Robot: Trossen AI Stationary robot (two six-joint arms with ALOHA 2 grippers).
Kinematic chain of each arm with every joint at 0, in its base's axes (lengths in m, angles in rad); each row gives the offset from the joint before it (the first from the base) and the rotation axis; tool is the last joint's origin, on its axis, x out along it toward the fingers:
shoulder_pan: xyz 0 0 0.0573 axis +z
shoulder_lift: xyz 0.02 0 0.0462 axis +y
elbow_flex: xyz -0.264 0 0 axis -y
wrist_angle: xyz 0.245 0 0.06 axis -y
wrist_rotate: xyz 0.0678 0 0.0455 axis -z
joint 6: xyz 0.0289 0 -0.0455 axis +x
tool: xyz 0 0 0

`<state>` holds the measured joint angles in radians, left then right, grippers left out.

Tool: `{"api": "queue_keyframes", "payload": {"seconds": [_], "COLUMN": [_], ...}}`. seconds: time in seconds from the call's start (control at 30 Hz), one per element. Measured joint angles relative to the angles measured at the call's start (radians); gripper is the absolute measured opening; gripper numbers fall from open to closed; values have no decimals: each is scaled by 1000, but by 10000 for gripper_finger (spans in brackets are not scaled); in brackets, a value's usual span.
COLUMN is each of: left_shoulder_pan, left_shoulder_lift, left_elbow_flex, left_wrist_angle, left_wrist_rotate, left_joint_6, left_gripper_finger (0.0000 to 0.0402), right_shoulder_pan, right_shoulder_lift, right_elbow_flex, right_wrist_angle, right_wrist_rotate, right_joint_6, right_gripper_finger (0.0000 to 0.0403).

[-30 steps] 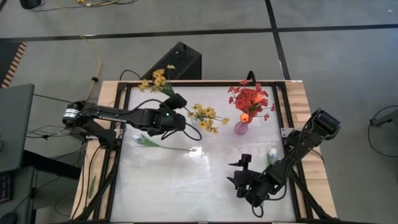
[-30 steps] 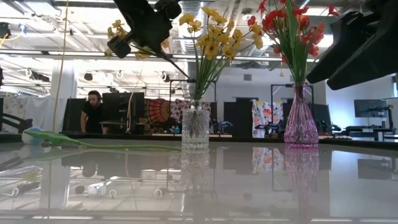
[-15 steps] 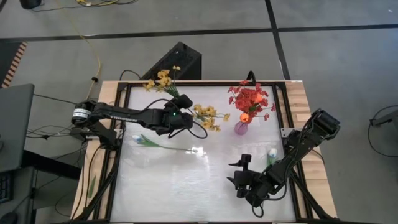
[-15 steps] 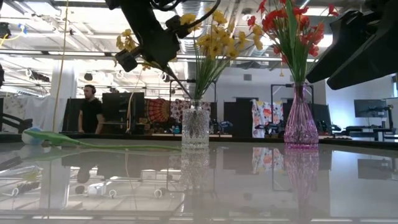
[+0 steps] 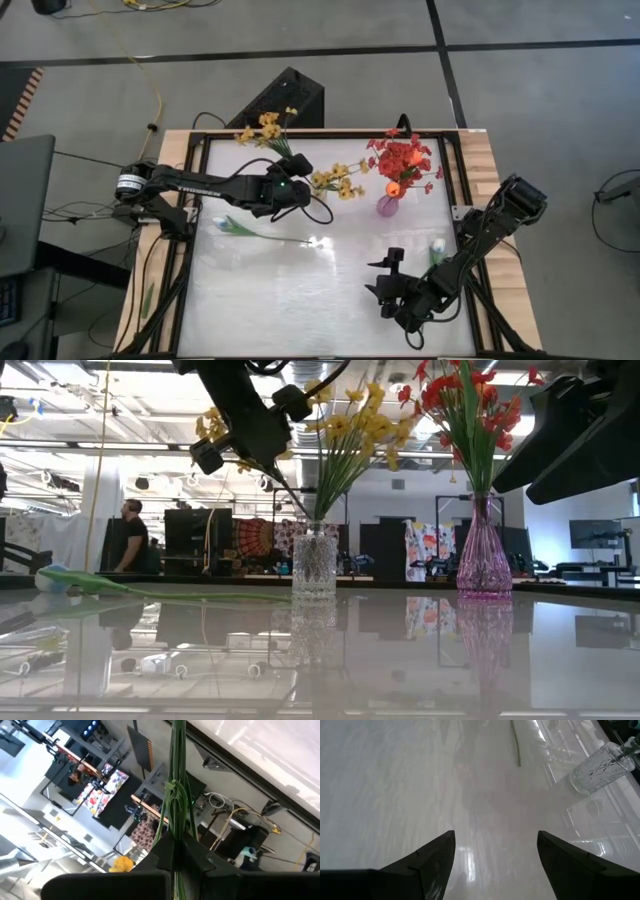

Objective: Sort flowers into vase by color
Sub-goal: Put the yellow flower into the transparent flower vase

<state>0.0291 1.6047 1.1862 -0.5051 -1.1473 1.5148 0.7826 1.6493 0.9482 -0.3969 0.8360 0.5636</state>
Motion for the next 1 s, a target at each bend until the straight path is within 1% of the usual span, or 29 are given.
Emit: {"api": "queue_keyframes", "payload": {"seconds": [0.37, 0.53, 0.77, 0.87, 1.0], "left_shoulder_pan": [0, -5, -13, -23, -32], "left_shoulder_lift": [0, 1, 1, 1, 1], "left_elbow_flex": [0, 0, 0, 0, 0], "left_wrist_angle": [9, 56, 62, 63, 63], "left_wrist_rotate": [45, 72, 84, 99, 113], "left_joint_6": [79, 126, 139, 139, 126], "left_gripper_finger": [0, 0, 0, 9, 32], "right_shoulder_pan": [0, -2, -16, -20, -20], "right_shoulder_lift": [0, 0, 0, 0, 0], "right_elbow_flex": [0, 0, 0, 0, 0], "right_wrist_angle": [0, 0, 1, 1, 1], "right_wrist_rotate": [0, 0, 0, 0, 0], "right_joint_6": [0, -1, -12, -13, -19], "right_gripper_finger": [306, 306, 306, 306, 306]}}
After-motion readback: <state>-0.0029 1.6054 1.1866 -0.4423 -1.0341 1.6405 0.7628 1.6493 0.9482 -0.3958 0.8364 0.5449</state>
